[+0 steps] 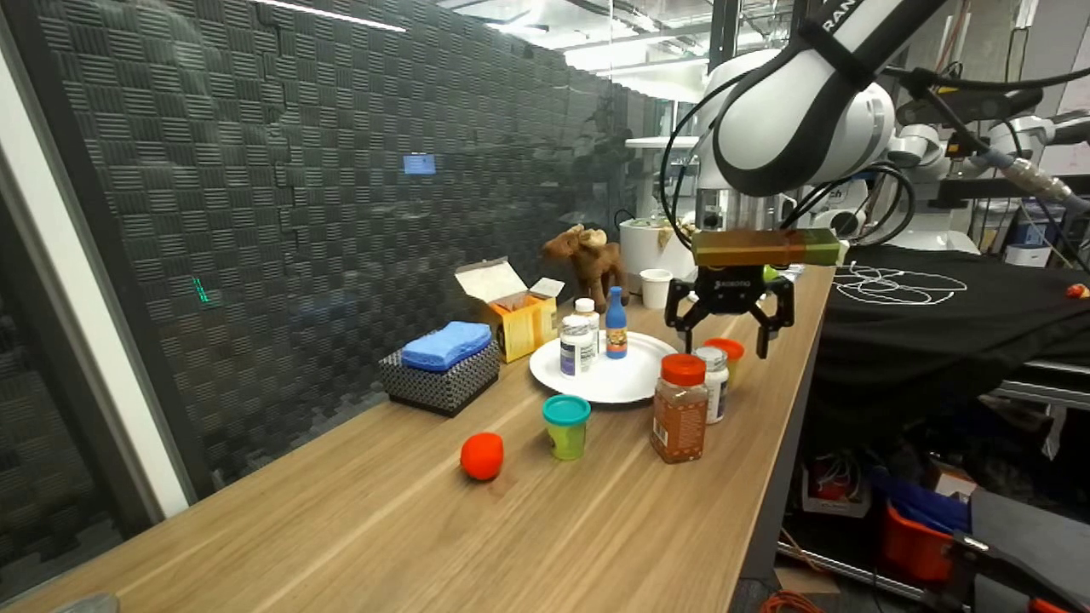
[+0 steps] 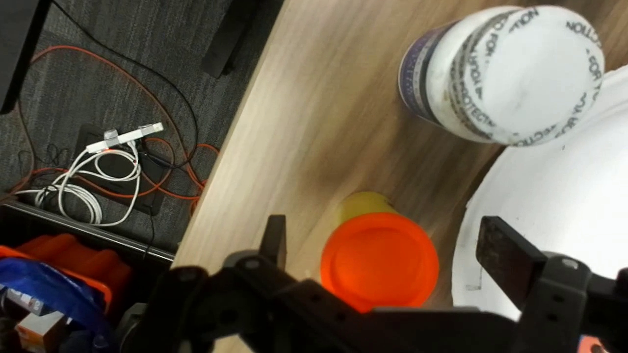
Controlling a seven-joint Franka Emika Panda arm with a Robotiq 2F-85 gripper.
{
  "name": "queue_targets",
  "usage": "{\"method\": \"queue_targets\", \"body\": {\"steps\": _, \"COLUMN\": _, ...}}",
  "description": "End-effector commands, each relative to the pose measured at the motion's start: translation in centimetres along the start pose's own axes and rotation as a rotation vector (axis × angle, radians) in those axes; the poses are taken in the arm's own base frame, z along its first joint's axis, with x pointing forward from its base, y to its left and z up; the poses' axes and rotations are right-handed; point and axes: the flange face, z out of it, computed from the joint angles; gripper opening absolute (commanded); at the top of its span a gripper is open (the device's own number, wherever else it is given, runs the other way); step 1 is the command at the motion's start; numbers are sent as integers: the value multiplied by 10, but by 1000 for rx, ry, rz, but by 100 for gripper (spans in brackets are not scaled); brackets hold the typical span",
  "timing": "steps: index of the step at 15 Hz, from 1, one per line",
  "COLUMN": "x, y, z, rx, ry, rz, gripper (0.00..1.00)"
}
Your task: Pick up all the objects surrounding the white plate and arrange them on the plate
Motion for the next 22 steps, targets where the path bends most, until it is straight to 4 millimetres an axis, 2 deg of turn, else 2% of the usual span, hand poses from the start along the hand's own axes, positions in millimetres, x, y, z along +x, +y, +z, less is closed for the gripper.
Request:
{"method": "queue_targets", "body": {"steps": 1, "x": 6, "y": -4, "z": -1, "rx": 34, "ry": 47, "rz": 24, "gripper": 100}}
{"method": "queue_targets", "body": {"steps": 7, "x": 16, "y": -11, "z": -1, "rx": 51, "ry": 88, "rz": 31, "gripper": 100}}
{"method": "queue_targets", "body": {"steps": 8, "x": 13, "y": -11, "z": -2, "rx": 54, "ry": 78, "rz": 22, "gripper": 80}}
{"method": "queue_targets", "body": {"steps": 12, "x": 1, "y": -8, "z": -9, "rx": 62, "ry": 68, "rz": 1, "gripper": 49}}
{"method": "queue_targets", "body": {"steps": 15, "x": -4, "y": -2, "z": -24, "rx": 62, "ry": 98, "rz": -4, "gripper": 29}}
{"method": "queue_targets", "body": {"steps": 19, "x": 2, "y": 8, "z": -66, "rx": 50, "ry": 203, "rz": -87, "gripper": 28}}
{"method": "queue_targets", "body": {"steps": 22, "x": 10, "y": -5, "z": -91, "rx": 78, "ry": 263, "rz": -205, "gripper": 28}}
